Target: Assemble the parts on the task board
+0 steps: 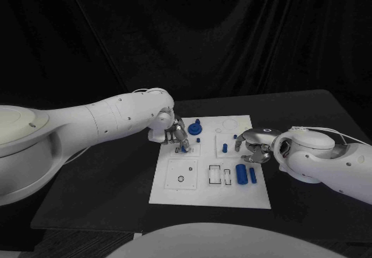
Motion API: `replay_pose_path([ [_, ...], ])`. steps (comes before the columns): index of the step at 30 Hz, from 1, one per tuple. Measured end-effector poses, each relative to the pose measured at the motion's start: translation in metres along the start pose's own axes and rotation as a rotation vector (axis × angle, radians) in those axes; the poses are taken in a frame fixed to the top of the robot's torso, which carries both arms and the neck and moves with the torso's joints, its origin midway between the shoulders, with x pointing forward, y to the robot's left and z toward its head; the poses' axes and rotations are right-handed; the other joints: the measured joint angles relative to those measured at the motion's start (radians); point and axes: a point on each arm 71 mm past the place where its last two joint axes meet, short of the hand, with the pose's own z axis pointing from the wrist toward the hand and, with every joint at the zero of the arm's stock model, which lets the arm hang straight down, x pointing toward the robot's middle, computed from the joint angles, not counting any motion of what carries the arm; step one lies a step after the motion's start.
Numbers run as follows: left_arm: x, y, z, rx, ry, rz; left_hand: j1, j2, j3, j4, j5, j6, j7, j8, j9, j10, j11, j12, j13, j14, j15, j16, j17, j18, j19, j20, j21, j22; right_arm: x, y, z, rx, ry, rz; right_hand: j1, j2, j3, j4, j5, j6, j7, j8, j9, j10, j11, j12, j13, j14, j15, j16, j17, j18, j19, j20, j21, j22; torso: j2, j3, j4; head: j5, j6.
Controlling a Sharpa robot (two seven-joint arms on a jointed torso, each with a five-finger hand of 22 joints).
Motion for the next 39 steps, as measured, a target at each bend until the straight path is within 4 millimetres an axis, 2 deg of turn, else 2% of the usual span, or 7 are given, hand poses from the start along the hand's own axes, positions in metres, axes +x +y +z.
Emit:
replay_pose_path([
  [35,-0.0028,0.0077,0.0037,-0.044,0.014,-0.032,0.0,0.0,0.0,0.0,0.0,-0.002,0.002,0.0,0.0,0.0,0.0,0.0,0.0,0.0,0.0,0.0,0.0,0.0,0.0,0.0,0.0,0.0,0.0007,0.0001,0.0006,0.0,0.001,0.001,0.0,0.0,0.0,0.0,0.0,0.0,0.0,0.0,0.0,0.0,0.0,0.0,0.0,0.0,0.0,0.0,0.0,0.0,0.0,0.0,-0.011,0.0,0.001,0.0,0.0003,-0.005,0.0],
  [36,-0.0027,0.0075,0.0038,-0.043,0.014,-0.032,0.0,0.0,0.0,0.0,0.0,-0.002,0.002,0.0,0.0,0.0,0.0,0.0,0.0,0.0,0.0,0.0,0.0,0.0,0.0,0.0,0.0,0.0,0.0008,0.0002,0.0006,0.0,0.001,0.001,0.0,0.0,0.01,-0.01,0.0,0.0,0.0,0.0,0.0,0.0,0.0,0.0,0.0,0.0,0.0,0.0,0.0,0.0,0.0,0.0,-0.011,0.0,0.001,0.0,0.0003,-0.005,0.0],
  [39,-0.0025,0.0067,0.0041,-0.042,0.014,-0.032,0.0,0.0,0.0,0.0,0.0,-0.002,0.002,0.0,0.0,0.0,0.0,0.0,0.0,0.0,0.0,0.0,0.0,0.0,0.0,0.0,0.0,0.0,0.001,0.0003,0.0007,0.0,0.002,0.001,0.0,0.0,0.011,-0.011,0.0,0.0,0.0,0.0,0.0,0.0,0.0,0.0,0.0,0.0,0.0,0.0,0.0,0.0,0.0,0.0,-0.011,0.0,0.001,-0.0001,0.0003,-0.004,0.0],
])
